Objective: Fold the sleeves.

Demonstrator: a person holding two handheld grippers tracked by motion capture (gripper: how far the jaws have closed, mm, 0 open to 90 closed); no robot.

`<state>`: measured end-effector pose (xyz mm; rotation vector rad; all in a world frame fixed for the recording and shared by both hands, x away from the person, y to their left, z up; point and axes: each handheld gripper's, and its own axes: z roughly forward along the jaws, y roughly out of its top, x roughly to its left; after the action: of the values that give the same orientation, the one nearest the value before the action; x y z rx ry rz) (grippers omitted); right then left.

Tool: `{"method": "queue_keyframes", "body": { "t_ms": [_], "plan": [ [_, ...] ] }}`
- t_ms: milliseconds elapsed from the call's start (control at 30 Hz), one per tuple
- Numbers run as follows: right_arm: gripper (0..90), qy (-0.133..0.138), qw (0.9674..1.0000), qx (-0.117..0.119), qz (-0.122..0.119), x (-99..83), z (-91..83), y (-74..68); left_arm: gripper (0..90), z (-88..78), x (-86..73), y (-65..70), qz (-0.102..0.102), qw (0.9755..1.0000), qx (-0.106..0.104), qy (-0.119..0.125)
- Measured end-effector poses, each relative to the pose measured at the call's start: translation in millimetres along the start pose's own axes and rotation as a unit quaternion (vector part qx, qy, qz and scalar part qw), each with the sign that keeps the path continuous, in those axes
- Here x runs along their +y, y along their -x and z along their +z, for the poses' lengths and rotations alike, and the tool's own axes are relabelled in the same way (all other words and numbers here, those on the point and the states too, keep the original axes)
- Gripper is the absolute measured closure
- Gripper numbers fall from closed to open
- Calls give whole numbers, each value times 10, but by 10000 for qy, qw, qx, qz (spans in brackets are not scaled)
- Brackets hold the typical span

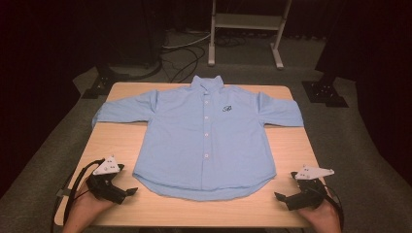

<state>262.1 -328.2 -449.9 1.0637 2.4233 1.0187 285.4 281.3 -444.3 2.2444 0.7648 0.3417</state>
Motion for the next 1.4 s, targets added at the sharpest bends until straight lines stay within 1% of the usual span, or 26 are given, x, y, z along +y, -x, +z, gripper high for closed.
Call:
{"method": "queue_keyframes", "body": {
  "t_ms": [400,600,667,733,800,867,933,1000,1067,1100,1200,1300,1400],
  "plan": [
    [0,1,10000,-2,6,0,-1,6,0,-1,1,1,26,10000,-18,-2],
    [0,6,10000,3,41,10,6,11,0,2,7,-6,-1,10000,-29,5],
    [0,16,10000,10,15,17,6,14,0,-2,18,-15,6,10000,-64,65],
    [0,39,10000,18,8,26,3,12,0,-20,48,-18,-22,9999,-68,107],
    [0,135,9999,57,-42,52,0,4,0,-50,94,-14,-38,9998,-32,195],
    [0,213,9996,175,-67,99,17,-22,0,-59,130,-7,-51,9995,-71,291],
    [0,196,9994,275,-79,148,58,-50,0,-47,166,-5,-32,9996,-69,282],
    [0,165,9994,281,-139,205,92,-69,0,-22,223,0,21,9997,-48,257],
    [0,230,9991,332,-134,263,111,-66,0,0,290,-4,67,9996,-33,257],
    [0,262,9989,342,-160,301,121,-60,0,11,316,-5,85,9995,-10,296],
    [0,298,9988,344,-185,384,151,-58,0,36,397,-18,156,9995,-23,286],
    [0,360,9984,372,-224,466,200,-56,0,73,468,-34,194,9993,-37,333],
    [0,332,9984,382,-252,552,268,-42,0,119,534,-60,228,9993,-48,281]
  ]
}}
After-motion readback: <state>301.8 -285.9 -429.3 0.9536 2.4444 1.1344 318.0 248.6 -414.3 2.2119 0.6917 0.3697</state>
